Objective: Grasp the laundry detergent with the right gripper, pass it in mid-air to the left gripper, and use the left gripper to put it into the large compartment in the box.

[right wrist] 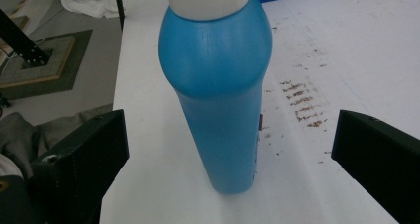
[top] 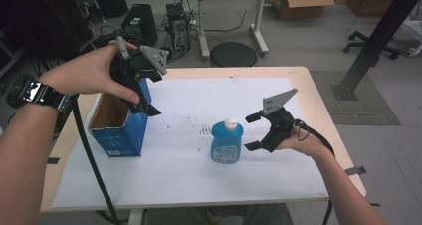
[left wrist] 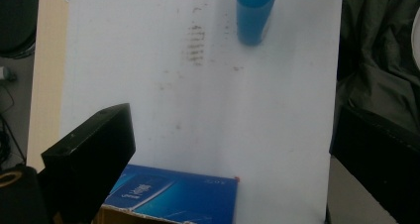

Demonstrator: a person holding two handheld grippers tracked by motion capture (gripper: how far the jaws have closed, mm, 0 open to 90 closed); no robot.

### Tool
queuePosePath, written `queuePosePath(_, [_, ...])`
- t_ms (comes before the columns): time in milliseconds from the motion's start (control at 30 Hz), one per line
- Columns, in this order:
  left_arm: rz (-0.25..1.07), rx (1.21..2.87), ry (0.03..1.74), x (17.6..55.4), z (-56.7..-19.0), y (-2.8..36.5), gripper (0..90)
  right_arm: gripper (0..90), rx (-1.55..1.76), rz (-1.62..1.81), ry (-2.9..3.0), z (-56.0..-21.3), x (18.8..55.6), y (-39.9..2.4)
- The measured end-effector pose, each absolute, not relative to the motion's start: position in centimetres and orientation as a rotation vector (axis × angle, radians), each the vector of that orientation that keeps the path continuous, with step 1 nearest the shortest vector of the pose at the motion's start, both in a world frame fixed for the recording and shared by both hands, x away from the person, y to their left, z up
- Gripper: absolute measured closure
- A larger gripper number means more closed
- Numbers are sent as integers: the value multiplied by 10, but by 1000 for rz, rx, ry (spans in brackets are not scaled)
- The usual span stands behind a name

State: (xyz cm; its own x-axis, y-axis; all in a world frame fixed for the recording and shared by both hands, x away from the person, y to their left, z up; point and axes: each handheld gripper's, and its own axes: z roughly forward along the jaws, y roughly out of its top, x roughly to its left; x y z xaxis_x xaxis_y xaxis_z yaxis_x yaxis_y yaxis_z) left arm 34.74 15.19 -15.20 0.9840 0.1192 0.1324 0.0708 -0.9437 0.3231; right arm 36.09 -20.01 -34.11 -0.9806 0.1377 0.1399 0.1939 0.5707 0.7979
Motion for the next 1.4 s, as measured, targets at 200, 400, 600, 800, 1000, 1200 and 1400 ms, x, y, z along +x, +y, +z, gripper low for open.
queuePosePath(200, [211,2805,137,348,-154,151,44,12,-304,-1418,-2711,-355,360,-189])
queuePosePath(400, [208,2803,134,348,-155,151,44,11,-304,-1451,-2687,-364,359,-178])
queuePosePath(600, [209,2801,134,348,-156,152,44,13,-309,-1459,-2685,-371,359,-169])
queuePosePath(800, [210,2804,130,348,-157,153,44,31,-336,-1480,-2679,-377,361,-164])
queuePosePath(1000, [209,2796,139,348,-156,154,44,47,-333,-1487,-2672,-381,361,-158])
queuePosePath(1200, [212,2796,144,347,-157,155,44,94,-342,-1494,-2680,-384,361,-155])
queuePosePath(1400, [212,2797,142,348,-157,156,44,144,-338,-1508,-2656,-387,362,-156])
